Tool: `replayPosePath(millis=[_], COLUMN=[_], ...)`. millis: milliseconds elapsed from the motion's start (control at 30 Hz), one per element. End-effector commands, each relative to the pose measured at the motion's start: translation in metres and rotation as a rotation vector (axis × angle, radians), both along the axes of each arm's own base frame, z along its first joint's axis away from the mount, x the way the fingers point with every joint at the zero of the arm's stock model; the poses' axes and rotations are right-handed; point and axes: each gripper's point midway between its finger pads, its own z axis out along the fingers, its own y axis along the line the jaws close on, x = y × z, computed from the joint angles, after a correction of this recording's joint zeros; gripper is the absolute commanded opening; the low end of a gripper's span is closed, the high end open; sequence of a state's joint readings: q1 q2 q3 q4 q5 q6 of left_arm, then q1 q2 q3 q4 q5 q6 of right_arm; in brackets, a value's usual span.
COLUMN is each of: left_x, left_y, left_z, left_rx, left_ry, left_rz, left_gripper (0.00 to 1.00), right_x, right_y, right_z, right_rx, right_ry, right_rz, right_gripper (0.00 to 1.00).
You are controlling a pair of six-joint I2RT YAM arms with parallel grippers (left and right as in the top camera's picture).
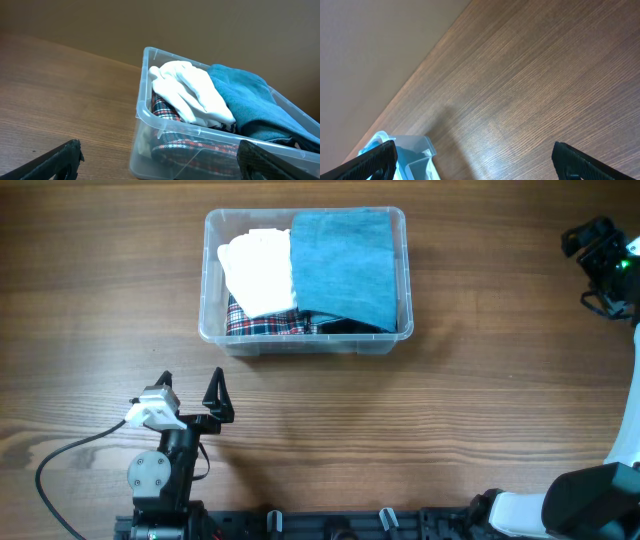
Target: Pack container
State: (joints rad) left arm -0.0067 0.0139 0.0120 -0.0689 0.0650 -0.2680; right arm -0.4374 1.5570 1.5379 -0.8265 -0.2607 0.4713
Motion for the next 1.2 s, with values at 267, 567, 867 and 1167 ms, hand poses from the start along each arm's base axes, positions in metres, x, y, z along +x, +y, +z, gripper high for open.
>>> replayPosePath(millis=[267, 567, 867, 1167], left_x=[0.0, 0.0, 0.0, 0.0], left_y=[0.001, 0.001, 0.001, 0.001], left_z=[-0.002, -0.002, -0.002, -0.002], left_rx=[0.0, 0.0, 0.0, -0.001], left_ry=[0.0, 0.0, 0.0, 0.0], left_rz=[0.008, 0.008, 0.008, 0.008], left_gripper=[1.0, 1.0, 1.0, 1.0], right_x=[-0.022, -0.096, -0.123, -0.122], right_y=[0.011, 0.044, 0.107, 0.151], right_z=[0.058, 0.163, 0.175, 0.092], right_rx=[-0.063, -0.403, -0.463, -0.51], right_ry=[-0.134, -0.343, -0.658, -0.882], right_rz=[-0.004, -0.114, 0.044, 0.293], right_gripper=[1.0, 1.0, 1.0, 1.0])
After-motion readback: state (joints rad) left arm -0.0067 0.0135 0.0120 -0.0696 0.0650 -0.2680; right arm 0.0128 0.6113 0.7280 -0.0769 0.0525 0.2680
